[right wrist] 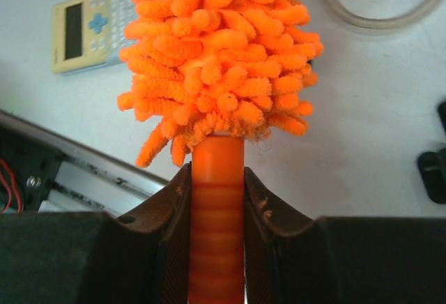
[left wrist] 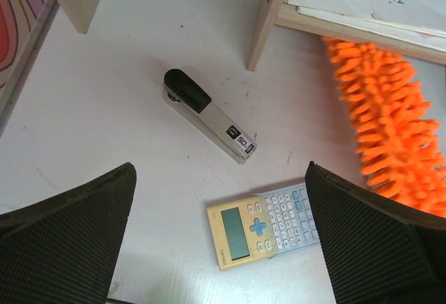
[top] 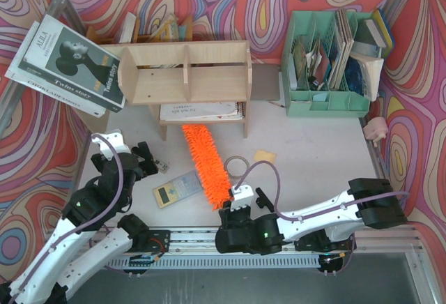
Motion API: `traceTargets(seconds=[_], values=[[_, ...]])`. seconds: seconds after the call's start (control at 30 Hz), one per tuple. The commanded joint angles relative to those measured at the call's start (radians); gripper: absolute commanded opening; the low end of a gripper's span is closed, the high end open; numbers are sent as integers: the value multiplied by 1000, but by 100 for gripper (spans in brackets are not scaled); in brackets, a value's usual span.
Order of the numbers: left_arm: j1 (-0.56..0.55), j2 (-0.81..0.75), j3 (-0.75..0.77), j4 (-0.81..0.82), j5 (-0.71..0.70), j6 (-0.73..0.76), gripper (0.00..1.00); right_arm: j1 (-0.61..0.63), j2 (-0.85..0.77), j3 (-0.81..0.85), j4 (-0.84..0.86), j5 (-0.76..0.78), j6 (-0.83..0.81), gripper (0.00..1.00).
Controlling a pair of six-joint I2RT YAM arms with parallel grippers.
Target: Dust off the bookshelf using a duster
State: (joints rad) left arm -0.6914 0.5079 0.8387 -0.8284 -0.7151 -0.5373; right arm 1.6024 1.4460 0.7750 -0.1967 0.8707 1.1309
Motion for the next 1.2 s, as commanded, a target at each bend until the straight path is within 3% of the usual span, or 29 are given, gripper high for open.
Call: traceTargets(seconds=[0.0,0.13,0.3,0.5,0.6,0.8,0.87,0.97,1.1,1.17], values=[[-3,6,19,-16,30,-6,98,-16,-57,-5,-230,194,290,0],[-3,19,43,-38,7,-4,98,-29,-50,-2,-229,185,295,0],[-3,32,54,-63,23,-27,98,-38,-23,-12,143,86,-150,0],[-3,18,40,-96,67,-81,98,-38,24,31,225,73,-245,0],[-3,8,37,-94,58,-81,98,-38,30,62,40,129,-86,0],[-3,0,33,-94,63,-86,98,-40,12,95,-611,200,628,0],[-3,-1,33,-97,62,-90,98,-42,10,88,-670,195,705,0],[-3,-5,33,-100,63,-96,98,-42,-8,75,-502,182,523,0],[-3,-19,30,-100,56,-97,98,-42,-17,38,-100,138,87,0],[-3,-26,28,-100,55,-99,98,-42,1,47,-7,122,-4,0]])
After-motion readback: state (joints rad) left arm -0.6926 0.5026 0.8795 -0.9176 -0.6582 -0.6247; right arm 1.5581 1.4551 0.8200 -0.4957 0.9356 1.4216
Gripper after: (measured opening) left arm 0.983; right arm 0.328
